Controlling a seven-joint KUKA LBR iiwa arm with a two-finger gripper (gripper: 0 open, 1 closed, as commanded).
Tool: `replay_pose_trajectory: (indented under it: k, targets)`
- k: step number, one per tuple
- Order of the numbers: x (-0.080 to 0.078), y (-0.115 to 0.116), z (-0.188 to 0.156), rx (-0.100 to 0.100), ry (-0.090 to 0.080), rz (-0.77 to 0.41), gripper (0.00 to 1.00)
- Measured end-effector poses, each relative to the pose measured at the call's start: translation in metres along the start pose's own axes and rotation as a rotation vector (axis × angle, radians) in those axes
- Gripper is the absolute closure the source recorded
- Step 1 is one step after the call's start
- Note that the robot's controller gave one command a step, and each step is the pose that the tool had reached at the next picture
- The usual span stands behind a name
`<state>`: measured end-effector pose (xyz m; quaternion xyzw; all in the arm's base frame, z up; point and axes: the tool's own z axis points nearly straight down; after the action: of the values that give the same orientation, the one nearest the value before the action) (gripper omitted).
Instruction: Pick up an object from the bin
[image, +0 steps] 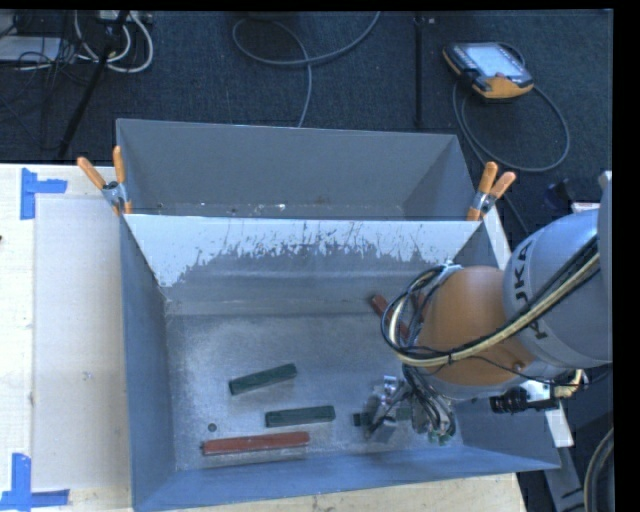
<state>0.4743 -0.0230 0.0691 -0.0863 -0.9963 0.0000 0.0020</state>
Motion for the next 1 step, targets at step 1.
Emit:
replay_pose_trajectory:
  k: [1]
  targets:
    - [0.0, 0.0001, 0.0, 0.0, 0.0, -0.001, 1.0]
